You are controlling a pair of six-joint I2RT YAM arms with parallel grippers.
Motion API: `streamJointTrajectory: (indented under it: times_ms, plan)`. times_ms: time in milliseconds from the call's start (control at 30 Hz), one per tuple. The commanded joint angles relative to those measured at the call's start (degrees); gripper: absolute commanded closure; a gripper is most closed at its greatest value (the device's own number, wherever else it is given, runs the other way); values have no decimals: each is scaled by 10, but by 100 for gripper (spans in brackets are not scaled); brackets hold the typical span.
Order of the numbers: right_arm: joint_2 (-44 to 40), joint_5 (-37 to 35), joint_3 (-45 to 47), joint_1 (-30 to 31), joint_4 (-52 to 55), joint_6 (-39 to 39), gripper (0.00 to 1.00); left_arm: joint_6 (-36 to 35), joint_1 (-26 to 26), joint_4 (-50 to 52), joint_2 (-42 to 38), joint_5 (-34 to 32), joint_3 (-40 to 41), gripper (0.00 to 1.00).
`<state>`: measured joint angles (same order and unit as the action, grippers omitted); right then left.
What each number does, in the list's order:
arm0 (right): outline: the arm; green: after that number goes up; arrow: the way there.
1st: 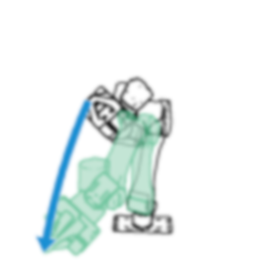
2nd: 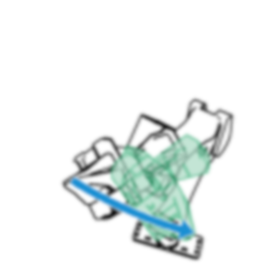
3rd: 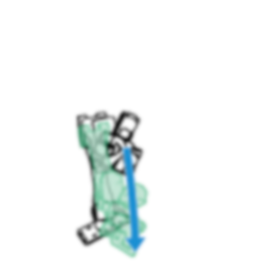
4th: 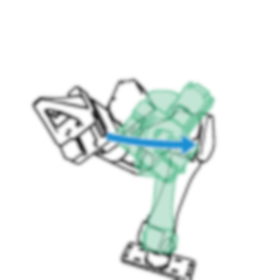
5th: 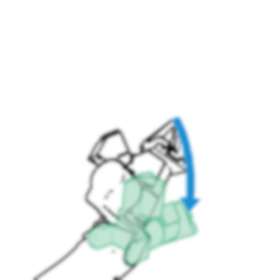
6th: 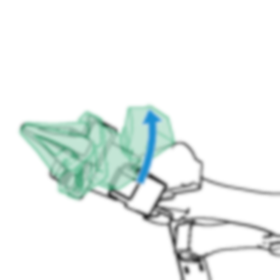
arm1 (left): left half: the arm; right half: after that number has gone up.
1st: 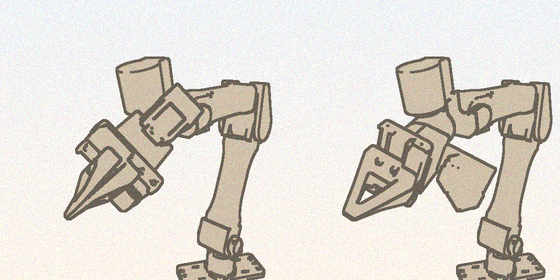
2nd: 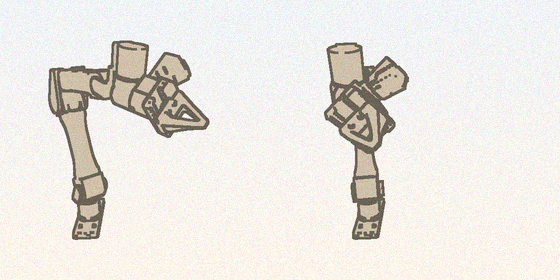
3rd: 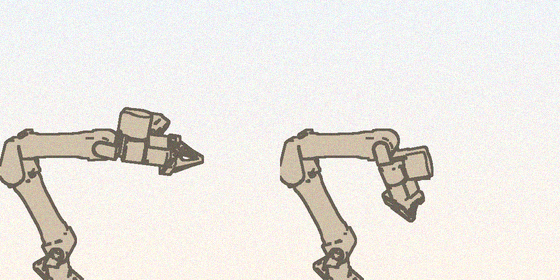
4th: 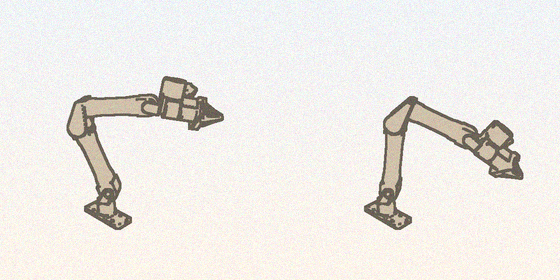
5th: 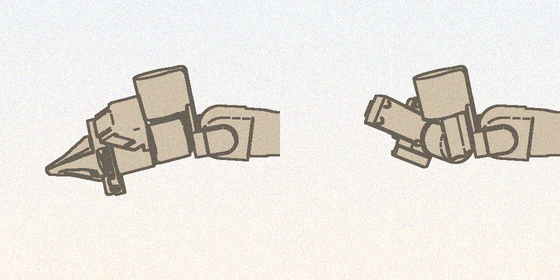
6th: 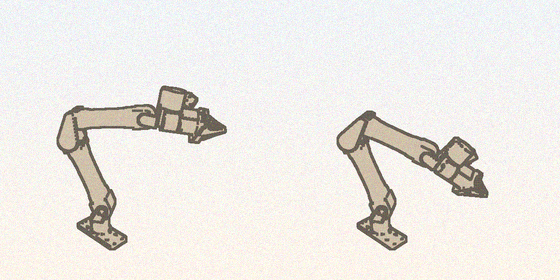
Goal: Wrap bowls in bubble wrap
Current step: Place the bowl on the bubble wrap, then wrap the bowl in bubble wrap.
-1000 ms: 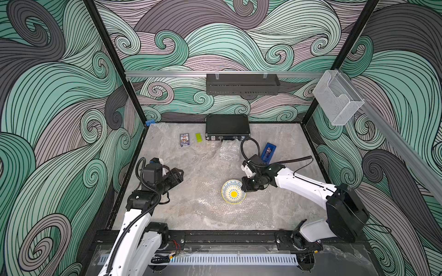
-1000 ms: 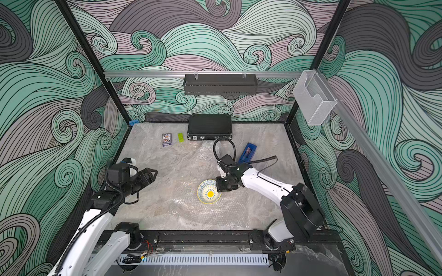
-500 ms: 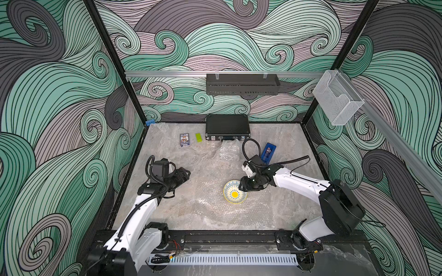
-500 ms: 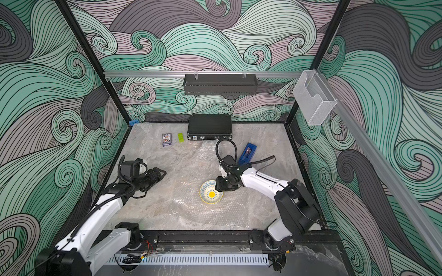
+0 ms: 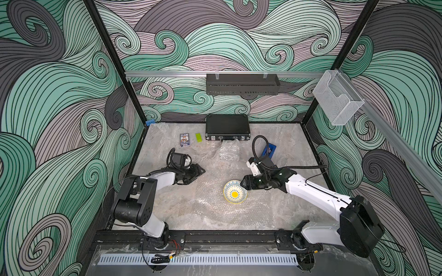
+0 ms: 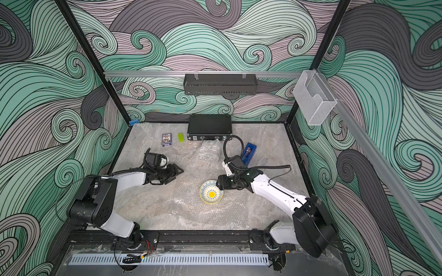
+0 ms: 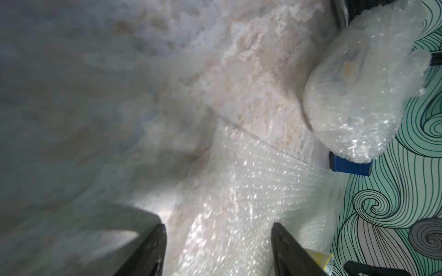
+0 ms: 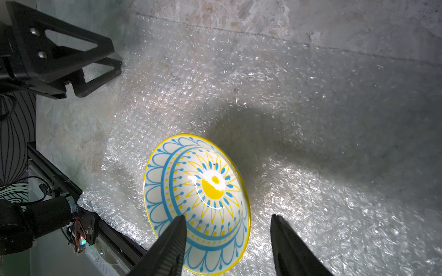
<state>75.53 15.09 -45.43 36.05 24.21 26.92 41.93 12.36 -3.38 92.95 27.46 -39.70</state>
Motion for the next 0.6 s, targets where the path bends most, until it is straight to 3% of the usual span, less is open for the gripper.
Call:
streamJointTrajectory:
  times_ms: [0,167,400,567]
  plan:
    - [-16,-7,4,-5,0,1,40,6,16,-31,65,1,-21,42]
    - [-25,-6,7,-8,6,-1,40,-4,18,-53,105,-17,-40,66]
    - [-26,-3,13,-9,9,-3,40,-12,21,-88,77,-18,-32,97]
    - [-36,-6,11,-10,13,-3,40,-6,29,-115,37,0,-11,100]
